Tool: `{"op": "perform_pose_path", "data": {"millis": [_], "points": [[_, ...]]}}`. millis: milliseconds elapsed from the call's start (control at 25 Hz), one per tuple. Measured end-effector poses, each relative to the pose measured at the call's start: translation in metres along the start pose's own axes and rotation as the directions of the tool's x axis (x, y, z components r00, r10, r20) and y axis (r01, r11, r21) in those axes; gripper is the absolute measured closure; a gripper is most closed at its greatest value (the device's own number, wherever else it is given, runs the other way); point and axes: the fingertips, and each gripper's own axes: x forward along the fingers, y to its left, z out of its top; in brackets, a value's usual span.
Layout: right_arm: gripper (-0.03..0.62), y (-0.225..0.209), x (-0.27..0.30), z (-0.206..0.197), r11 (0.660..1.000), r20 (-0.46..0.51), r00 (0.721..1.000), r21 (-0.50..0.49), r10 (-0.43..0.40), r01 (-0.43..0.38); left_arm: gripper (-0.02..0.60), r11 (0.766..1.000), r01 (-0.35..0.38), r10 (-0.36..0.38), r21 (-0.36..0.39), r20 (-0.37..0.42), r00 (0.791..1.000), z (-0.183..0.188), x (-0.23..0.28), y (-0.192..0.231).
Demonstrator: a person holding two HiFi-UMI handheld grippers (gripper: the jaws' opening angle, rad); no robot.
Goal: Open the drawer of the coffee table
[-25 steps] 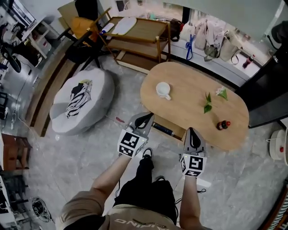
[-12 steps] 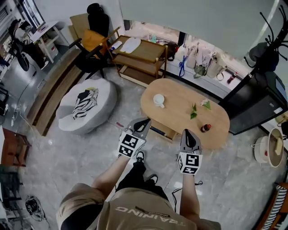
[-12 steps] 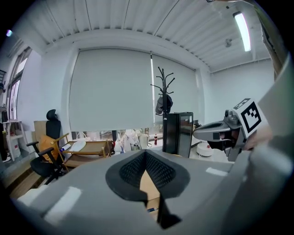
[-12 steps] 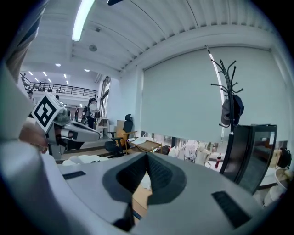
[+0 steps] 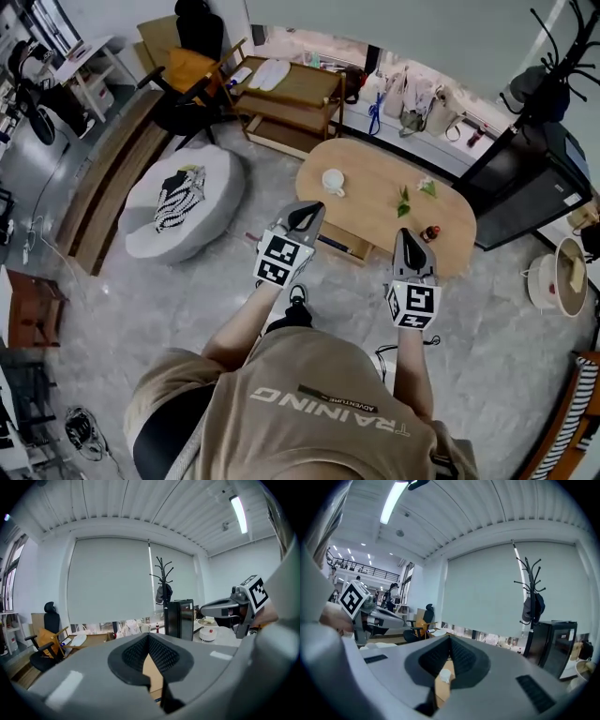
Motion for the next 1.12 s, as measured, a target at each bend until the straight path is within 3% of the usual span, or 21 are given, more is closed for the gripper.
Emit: {"op": "perform_pose_path", "data": {"millis": [320,720,1120], "points": [[0.591,0.001,0.039,0.016,0.999,0.012,1.0,0.036,-0.002,0.002,0.575,0.992,0.11,-0.109,-0.063,0.025,0.994,0.003,0.026,0.028],[0.59,0.031,0.106,0.02,1.0,0.005,1.0,0.03,-0.008,0.008,0.575,0.995,0.072,-0.07,-0.065,0.028,0.997,-0.003,0.027,0.087],[0.591,0.028,0.125,0.016,0.997,-0.007,0.998,0.04,0.06,-0.06,0.575,0.997,0.077,-0.077,-0.022,0.016,0.997,0.015,0.048,0.078]]}}
